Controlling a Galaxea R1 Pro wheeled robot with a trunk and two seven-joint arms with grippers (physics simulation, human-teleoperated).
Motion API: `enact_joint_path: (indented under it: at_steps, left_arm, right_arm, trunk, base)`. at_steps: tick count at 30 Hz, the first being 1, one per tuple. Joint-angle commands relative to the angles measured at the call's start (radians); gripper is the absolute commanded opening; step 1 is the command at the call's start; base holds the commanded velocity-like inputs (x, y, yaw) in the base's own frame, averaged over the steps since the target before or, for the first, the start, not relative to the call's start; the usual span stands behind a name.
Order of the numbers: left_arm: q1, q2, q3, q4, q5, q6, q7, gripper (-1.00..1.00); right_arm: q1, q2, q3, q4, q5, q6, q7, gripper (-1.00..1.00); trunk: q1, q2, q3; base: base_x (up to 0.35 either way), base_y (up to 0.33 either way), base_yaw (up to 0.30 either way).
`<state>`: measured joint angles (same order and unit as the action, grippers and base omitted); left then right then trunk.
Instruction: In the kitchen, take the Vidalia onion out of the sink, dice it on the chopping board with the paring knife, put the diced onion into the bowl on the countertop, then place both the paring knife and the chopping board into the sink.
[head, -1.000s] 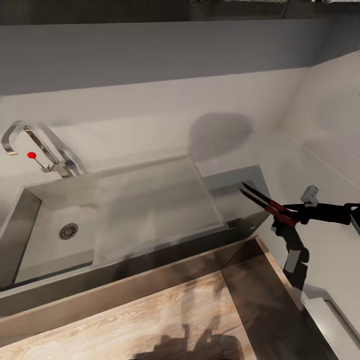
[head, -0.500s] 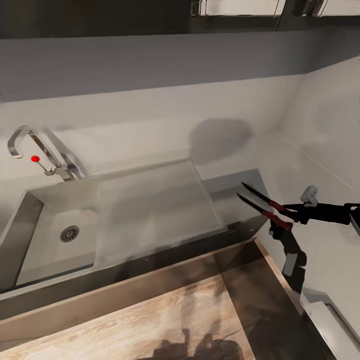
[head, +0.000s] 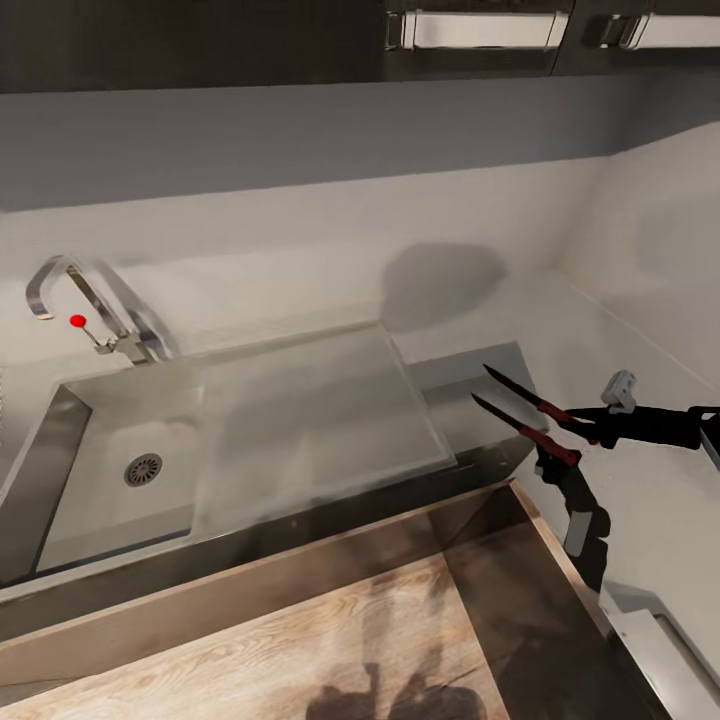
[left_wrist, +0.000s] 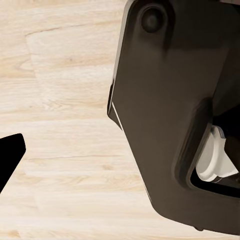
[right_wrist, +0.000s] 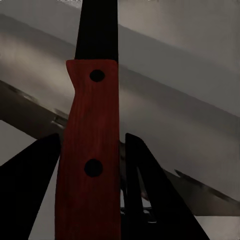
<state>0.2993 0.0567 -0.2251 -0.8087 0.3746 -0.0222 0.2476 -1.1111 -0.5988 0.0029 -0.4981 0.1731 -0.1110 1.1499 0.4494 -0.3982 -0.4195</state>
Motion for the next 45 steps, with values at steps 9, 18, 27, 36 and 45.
enact_joint_path:
  at_steps: [9,18,27,36,45]
  left_arm:
    - [0.000,0.001,-0.007,-0.005,0.010,-0.002,0.009,1.00]
    - [0.000,0.001,-0.007,-0.006,0.010,-0.002,0.009,1.00]
    - [0.000,0.002,-0.007,-0.003,0.010,-0.002,0.009,1.00]
    - [0.000,0.001,-0.008,-0.003,0.010,-0.002,0.009,1.00]
    - [0.001,0.002,-0.007,-0.010,0.010,-0.004,0.007,1.00]
  right_arm:
    - [-0.001,-0.001,-0.001,-0.002,0.006,-0.010,0.002,-1.00]
    - [-0.001,-0.001,-0.001,-0.002,0.006,-0.010,0.002,-1.00]
    - [-0.001,-0.001,-0.003,-0.002,0.006,-0.011,0.002,-1.00]
    - [0.000,-0.002,-0.003,-0.002,0.006,-0.012,0.003,-1.00]
    - [0.000,-0.003,-0.091,0.002,-0.083,-0.013,0.000,-1.00]
  trunk:
    - [0.001,-0.002,-0.001]
    - [0.001,-0.002,-0.001]
    - [0.001,-0.002,-0.001]
    - [0.001,-0.002,0.005]
    - [0.001,-0.002,0.019]
  base:
    - [0.000,0.000,0.001]
    - [0.000,0.000,0.166]
    - [-0.116,0.000,0.280]
    - [-0.316,0.000,0.190]
    - [-0.073,0.000,0.008]
